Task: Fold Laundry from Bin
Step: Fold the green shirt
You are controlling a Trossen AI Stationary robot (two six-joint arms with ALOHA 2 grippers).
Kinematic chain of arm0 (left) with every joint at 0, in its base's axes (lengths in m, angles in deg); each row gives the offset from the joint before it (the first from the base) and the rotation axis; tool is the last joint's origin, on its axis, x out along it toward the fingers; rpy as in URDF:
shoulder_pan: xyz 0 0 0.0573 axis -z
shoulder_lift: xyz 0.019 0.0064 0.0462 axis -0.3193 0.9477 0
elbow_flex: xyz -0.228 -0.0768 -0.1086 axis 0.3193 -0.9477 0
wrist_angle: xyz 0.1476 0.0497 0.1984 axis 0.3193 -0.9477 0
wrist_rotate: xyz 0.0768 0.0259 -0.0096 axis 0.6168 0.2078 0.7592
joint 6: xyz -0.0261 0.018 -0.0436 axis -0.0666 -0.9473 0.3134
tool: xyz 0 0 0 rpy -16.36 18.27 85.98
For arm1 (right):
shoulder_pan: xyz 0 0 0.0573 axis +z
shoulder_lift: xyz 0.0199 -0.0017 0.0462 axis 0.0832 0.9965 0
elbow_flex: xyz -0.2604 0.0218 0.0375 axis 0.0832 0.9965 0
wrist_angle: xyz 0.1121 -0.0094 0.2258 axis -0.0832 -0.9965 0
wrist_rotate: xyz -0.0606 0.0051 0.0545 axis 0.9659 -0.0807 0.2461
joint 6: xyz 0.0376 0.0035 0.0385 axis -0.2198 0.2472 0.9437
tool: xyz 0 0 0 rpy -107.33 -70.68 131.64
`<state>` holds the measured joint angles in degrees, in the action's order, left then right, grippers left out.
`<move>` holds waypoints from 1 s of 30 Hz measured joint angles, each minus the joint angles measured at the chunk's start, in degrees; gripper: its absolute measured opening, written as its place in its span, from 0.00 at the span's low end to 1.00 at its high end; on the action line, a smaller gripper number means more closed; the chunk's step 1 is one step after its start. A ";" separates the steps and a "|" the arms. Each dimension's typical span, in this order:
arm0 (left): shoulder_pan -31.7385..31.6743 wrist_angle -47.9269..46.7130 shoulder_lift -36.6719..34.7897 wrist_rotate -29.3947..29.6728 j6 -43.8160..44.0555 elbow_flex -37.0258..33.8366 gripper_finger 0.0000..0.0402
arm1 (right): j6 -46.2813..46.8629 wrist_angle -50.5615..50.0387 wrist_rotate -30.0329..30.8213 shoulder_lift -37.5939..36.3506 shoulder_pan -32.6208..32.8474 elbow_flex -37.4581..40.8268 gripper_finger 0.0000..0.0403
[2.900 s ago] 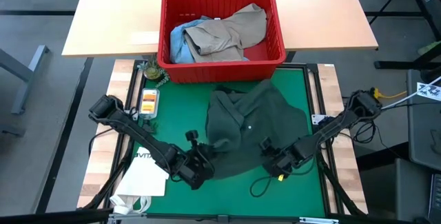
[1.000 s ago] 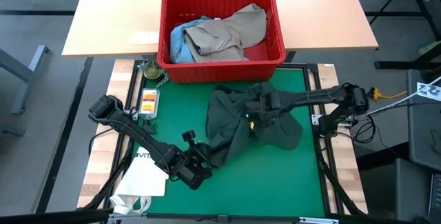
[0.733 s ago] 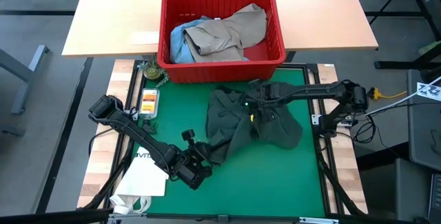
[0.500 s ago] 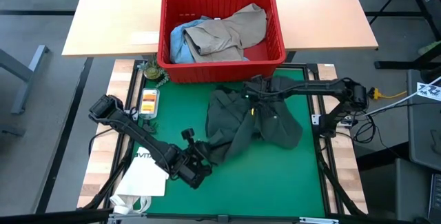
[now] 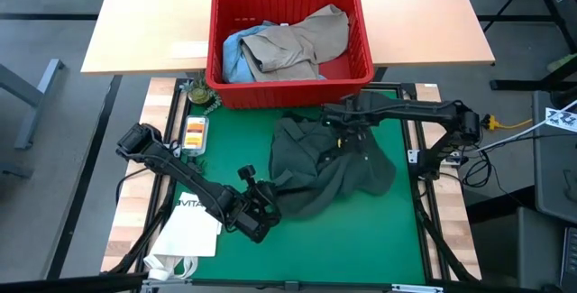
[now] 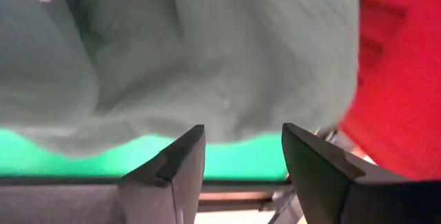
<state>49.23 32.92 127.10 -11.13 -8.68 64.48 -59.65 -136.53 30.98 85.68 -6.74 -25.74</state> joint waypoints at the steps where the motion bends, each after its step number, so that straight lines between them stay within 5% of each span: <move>1: 0.01 0.00 0.00 -0.02 0.00 0.00 0.01 | 0.56 -1.78 0.04 0.00 0.58 -1.11 0.48; 14: 0.04 0.17 0.02 -0.02 0.02 0.00 0.01 | 8.98 -2.15 1.01 -2.28 24.14 -3.95 0.48; 25: 0.04 0.39 0.02 -0.02 0.02 0.00 0.01 | 9.02 32.66 4.38 -2.03 42.64 6.82 0.48; 30: 0.01 0.39 0.02 0.00 0.02 0.00 0.01 | 10.41 36.95 1.63 -2.03 45.44 12.77 0.48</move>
<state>49.24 33.31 127.12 -11.13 -8.66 64.48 -49.24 -99.58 32.61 83.64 38.69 -12.96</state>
